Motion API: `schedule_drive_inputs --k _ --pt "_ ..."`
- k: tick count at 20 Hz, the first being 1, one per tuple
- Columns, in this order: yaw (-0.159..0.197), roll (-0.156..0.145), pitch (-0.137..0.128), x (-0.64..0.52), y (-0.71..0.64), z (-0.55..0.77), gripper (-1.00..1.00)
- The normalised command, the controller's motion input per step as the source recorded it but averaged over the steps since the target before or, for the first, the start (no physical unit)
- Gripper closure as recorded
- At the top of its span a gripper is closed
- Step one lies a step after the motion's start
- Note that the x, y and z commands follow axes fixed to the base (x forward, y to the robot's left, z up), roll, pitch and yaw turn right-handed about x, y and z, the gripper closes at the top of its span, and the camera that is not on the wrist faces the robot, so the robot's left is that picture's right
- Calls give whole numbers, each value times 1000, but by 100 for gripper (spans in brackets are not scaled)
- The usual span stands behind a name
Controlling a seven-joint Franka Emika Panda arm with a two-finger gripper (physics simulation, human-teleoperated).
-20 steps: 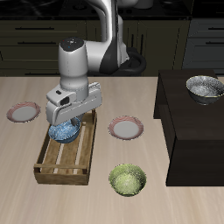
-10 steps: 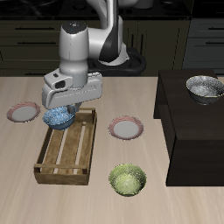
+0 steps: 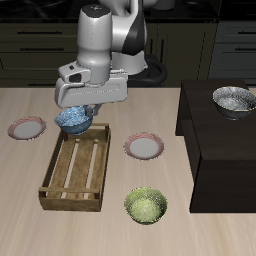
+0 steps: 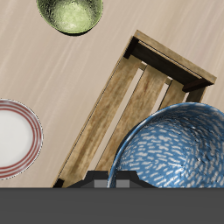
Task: Place the blue bowl onto the plate that is in the center of the table
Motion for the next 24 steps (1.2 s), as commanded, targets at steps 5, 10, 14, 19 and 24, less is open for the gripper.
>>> schedule_drive_inputs --k 5,10,14,19,24 --pt "-61 24 -15 -11 273 256 100" --pt "-49 28 -18 -17 328 205 100" --pt "-75 31 4 -7 334 46 100" --pt "-40 39 32 -77 410 -145 100" --pt "-38 36 47 -122 297 -243 100"
